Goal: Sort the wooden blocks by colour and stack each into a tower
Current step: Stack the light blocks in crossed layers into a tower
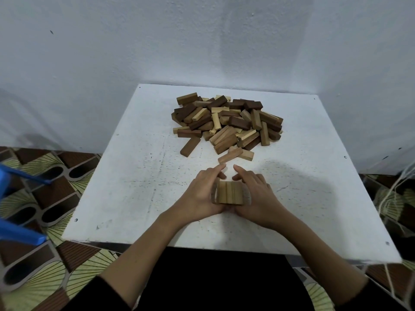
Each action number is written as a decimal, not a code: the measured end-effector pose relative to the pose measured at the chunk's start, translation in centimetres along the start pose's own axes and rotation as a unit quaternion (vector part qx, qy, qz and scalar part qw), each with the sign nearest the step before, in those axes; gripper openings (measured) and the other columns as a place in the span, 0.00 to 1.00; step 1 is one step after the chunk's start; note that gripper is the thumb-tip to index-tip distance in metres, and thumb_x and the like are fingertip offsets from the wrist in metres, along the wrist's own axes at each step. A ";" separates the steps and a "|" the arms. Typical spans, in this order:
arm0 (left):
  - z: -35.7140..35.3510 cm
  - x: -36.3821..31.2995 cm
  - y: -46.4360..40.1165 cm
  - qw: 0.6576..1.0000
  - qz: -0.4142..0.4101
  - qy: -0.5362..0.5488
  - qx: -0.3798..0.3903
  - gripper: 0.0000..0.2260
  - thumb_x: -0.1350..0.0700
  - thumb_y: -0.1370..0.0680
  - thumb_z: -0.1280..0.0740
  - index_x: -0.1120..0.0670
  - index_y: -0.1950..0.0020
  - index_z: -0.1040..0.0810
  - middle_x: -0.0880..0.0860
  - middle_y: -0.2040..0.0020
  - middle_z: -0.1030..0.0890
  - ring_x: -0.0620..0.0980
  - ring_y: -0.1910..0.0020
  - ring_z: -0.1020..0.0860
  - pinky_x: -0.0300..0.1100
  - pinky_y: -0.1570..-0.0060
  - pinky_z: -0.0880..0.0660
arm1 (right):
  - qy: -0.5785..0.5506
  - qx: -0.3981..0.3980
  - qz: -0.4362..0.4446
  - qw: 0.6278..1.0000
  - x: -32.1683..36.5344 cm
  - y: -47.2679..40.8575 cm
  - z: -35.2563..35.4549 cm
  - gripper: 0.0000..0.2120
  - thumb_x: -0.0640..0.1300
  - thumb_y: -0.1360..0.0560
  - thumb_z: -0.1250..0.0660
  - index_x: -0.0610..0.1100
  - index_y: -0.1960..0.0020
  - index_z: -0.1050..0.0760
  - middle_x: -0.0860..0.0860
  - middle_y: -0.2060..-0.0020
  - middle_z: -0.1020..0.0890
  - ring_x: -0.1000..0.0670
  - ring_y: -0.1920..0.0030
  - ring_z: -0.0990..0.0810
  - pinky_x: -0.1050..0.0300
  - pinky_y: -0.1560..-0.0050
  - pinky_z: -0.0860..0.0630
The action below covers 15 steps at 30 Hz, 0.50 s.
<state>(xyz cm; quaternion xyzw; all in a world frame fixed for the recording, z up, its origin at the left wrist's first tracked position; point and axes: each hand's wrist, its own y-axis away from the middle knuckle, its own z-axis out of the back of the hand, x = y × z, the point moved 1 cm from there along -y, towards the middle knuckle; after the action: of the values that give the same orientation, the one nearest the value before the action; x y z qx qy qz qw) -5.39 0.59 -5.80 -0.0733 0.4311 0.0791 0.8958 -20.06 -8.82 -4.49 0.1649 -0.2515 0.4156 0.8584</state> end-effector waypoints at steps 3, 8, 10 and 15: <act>-0.3 0.4 0.7 1.000 0.022 -0.001 -0.009 0.44 0.51 0.32 0.23 0.51 0.24 0.45 0.47 0.32 0.35 0.41 0.33 0.40 0.38 0.34 0.38 | -0.023 -0.014 -0.024 0.999 -0.4 0.5 -0.4 0.47 0.57 0.33 0.27 0.51 0.24 0.52 0.54 0.31 0.38 0.51 0.31 0.42 0.48 0.32 0.40; -1.3 0.5 2.2 0.997 0.019 -0.064 -0.031 0.41 0.47 0.26 0.29 0.54 0.22 0.50 0.51 0.23 0.45 0.44 0.25 0.50 0.33 0.29 0.51 | 0.011 -0.051 -0.022 0.998 -0.5 1.8 -1.9 0.46 0.66 0.31 0.38 0.45 0.23 0.52 0.49 0.26 0.43 0.51 0.27 0.49 0.52 0.27 0.51; -1.7 0.4 2.6 0.994 0.013 -0.106 -0.038 0.40 0.46 0.24 0.32 0.56 0.22 0.52 0.51 0.22 0.49 0.43 0.24 0.55 0.30 0.30 0.59 | 0.049 -0.064 -0.022 0.997 -0.3 2.1 -2.4 0.47 0.71 0.33 0.49 0.44 0.23 0.52 0.48 0.25 0.43 0.49 0.26 0.48 0.55 0.28 0.56; -2.4 0.5 2.8 0.980 0.026 -0.196 -0.020 0.41 0.39 0.25 0.41 0.57 0.22 0.58 0.52 0.21 0.58 0.47 0.24 0.62 0.38 0.27 0.62 | 0.145 -0.056 -0.013 0.988 -0.6 2.2 -3.1 0.51 0.77 0.34 0.66 0.41 0.23 0.57 0.46 0.24 0.47 0.47 0.25 0.51 0.55 0.28 0.61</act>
<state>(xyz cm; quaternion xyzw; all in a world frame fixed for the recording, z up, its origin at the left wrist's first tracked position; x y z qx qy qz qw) -7.46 2.88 -7.86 -0.0629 0.2470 0.1239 0.9590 -21.19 -6.39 -7.22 0.0580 -0.1452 0.4095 0.8988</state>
